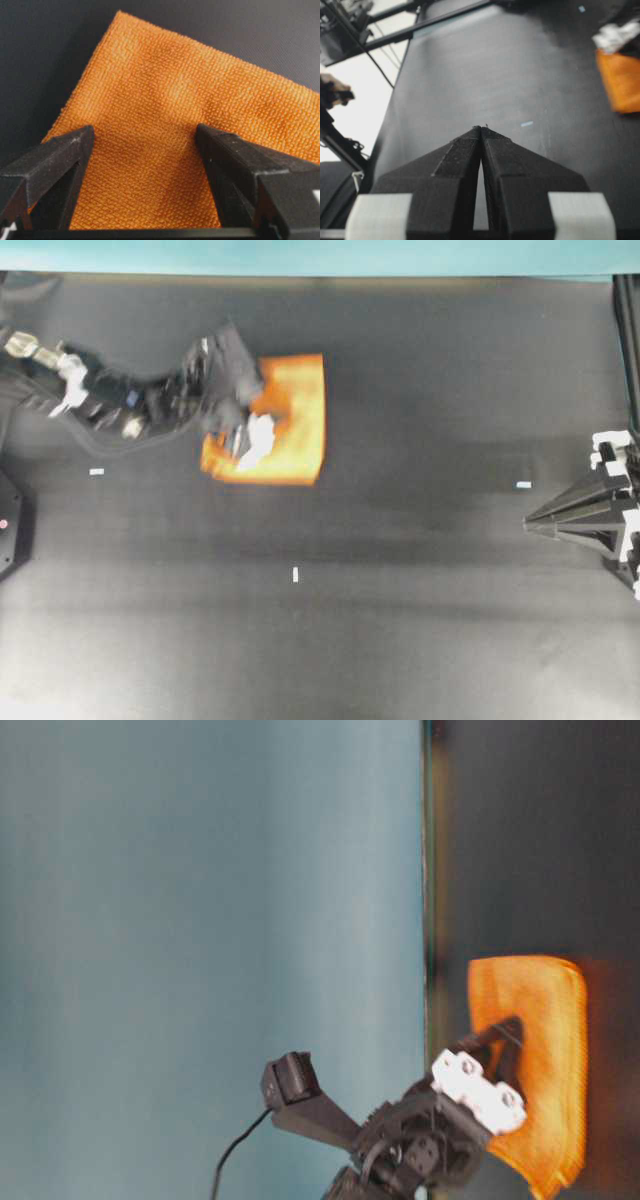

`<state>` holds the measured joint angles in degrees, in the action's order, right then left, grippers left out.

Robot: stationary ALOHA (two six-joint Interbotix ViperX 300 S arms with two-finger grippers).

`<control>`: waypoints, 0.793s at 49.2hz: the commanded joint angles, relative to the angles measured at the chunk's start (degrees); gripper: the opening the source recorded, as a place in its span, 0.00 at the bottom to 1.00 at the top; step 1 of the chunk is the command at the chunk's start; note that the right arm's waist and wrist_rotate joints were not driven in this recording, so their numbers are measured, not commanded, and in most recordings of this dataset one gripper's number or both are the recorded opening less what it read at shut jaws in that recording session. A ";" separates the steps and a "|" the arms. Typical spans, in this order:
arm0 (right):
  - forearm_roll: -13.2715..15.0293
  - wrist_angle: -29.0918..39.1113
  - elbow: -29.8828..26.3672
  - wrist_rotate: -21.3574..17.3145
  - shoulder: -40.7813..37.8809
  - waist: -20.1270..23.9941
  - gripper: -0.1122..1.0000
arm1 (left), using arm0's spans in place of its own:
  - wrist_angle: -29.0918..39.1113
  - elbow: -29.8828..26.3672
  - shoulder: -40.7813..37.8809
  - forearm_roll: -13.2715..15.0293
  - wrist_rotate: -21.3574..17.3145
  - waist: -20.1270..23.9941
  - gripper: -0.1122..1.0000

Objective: Push an orange cloth with the left arm to wipe the desk.
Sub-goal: 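Push the cloth with the left gripper toward the near-left table corner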

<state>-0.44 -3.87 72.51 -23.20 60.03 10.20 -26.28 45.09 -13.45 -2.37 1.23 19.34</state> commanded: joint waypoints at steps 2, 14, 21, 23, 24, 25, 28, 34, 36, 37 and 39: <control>-0.09 -0.18 -0.26 0.09 -0.09 0.00 0.10 | -0.35 1.58 2.37 -0.18 0.26 -4.57 0.82; -0.18 -0.18 -0.18 0.00 0.00 0.00 0.10 | -0.09 4.39 2.99 -0.18 2.11 -12.22 0.82; -0.09 -0.18 -0.18 0.00 0.00 0.00 0.10 | -0.09 6.33 4.04 -0.18 4.13 -16.08 0.82; -0.18 -0.26 -0.18 0.09 0.09 -0.09 0.10 | -0.09 6.77 4.48 -0.26 4.57 -17.05 0.82; -0.18 -0.18 -0.18 0.00 0.09 0.00 0.10 | -0.09 7.12 4.66 -0.18 4.92 -17.58 0.82; -0.18 -0.18 -0.18 0.09 0.09 -0.09 0.10 | -0.09 7.29 4.83 -0.18 5.19 -18.11 0.82; -0.18 -0.18 -0.18 0.00 0.00 0.00 0.10 | -0.09 8.00 5.36 -0.18 5.98 -19.86 0.82; -0.18 -0.18 -0.18 0.09 0.09 -0.09 0.10 | -0.09 8.88 6.24 -0.18 8.17 -23.73 0.82; -0.18 -0.26 -0.18 0.00 0.18 0.00 0.10 | -0.09 8.88 6.42 -0.26 8.96 -25.31 0.82; -0.18 -0.26 -0.26 0.09 0.18 0.00 0.10 | -0.09 8.88 6.42 -0.18 9.32 -26.10 0.82; -0.18 -0.26 -0.26 0.09 0.18 0.00 0.10 | 0.00 8.79 6.42 -0.18 9.76 -28.13 0.82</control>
<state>-0.53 -3.87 72.69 -23.20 60.38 10.20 -26.19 54.14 -7.82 -2.37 10.28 -5.10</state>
